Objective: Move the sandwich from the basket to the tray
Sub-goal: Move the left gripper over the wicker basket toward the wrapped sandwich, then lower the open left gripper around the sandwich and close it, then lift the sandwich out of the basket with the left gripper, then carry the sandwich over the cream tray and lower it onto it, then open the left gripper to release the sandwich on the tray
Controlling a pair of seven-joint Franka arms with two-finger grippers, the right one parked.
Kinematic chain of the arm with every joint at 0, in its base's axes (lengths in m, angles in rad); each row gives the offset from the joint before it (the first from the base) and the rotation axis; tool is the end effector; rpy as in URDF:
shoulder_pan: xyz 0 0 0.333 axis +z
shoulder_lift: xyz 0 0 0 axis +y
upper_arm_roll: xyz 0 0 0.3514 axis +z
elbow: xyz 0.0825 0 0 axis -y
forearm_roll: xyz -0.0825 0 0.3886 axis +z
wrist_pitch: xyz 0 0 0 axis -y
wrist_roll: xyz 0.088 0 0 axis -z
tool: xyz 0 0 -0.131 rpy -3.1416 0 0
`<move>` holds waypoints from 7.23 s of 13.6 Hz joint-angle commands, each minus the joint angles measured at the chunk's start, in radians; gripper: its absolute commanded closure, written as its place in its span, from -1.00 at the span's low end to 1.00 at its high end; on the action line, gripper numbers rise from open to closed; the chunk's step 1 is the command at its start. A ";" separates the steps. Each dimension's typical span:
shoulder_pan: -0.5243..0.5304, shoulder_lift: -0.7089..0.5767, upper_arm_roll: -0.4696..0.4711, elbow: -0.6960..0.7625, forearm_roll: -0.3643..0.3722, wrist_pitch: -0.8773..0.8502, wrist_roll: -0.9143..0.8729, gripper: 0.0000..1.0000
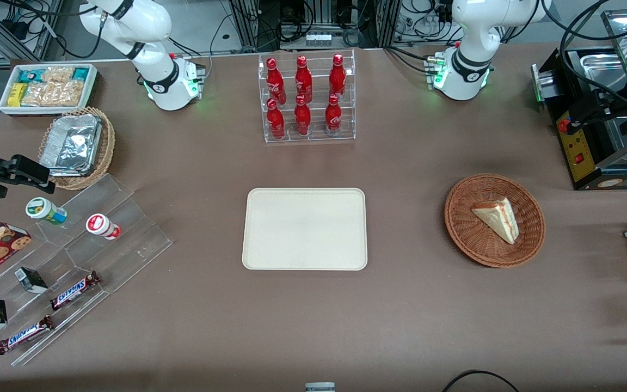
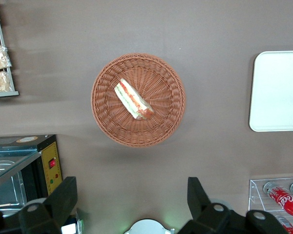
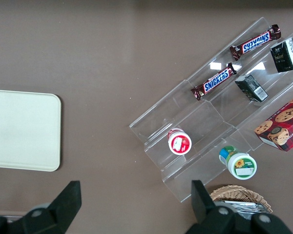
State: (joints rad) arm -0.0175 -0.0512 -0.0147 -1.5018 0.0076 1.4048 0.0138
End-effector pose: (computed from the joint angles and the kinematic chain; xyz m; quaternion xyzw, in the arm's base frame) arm 0.5220 -0.0160 0.6818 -0.9995 0.0224 0.0229 0.0043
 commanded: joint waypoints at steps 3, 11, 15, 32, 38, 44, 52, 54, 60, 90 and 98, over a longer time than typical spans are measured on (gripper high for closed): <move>0.014 -0.002 -0.005 -0.001 0.025 -0.018 0.025 -1.00; 0.037 0.154 0.001 -0.044 0.031 0.100 -0.309 -1.00; 0.031 0.177 0.001 -0.257 0.034 0.354 -0.596 -1.00; 0.036 0.186 0.002 -0.767 0.061 0.982 -0.871 -1.00; 0.034 0.211 0.001 -0.847 0.061 1.114 -0.880 -1.00; 0.033 0.232 0.001 -0.856 0.058 1.160 -0.959 0.36; -0.004 0.120 -0.008 -0.758 0.103 0.903 -0.884 1.00; -0.065 0.108 -0.010 -0.625 0.103 0.704 -0.870 1.00; -0.295 0.111 -0.011 -0.390 0.094 0.499 -0.891 1.00; -0.745 0.706 -0.005 -0.156 0.213 0.939 -1.020 0.35; -0.727 0.584 0.001 -0.152 0.213 0.804 -1.009 -1.00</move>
State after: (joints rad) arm -0.7413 0.6129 -0.0208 -1.6499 0.2030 2.2721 -0.9783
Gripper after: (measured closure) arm 0.106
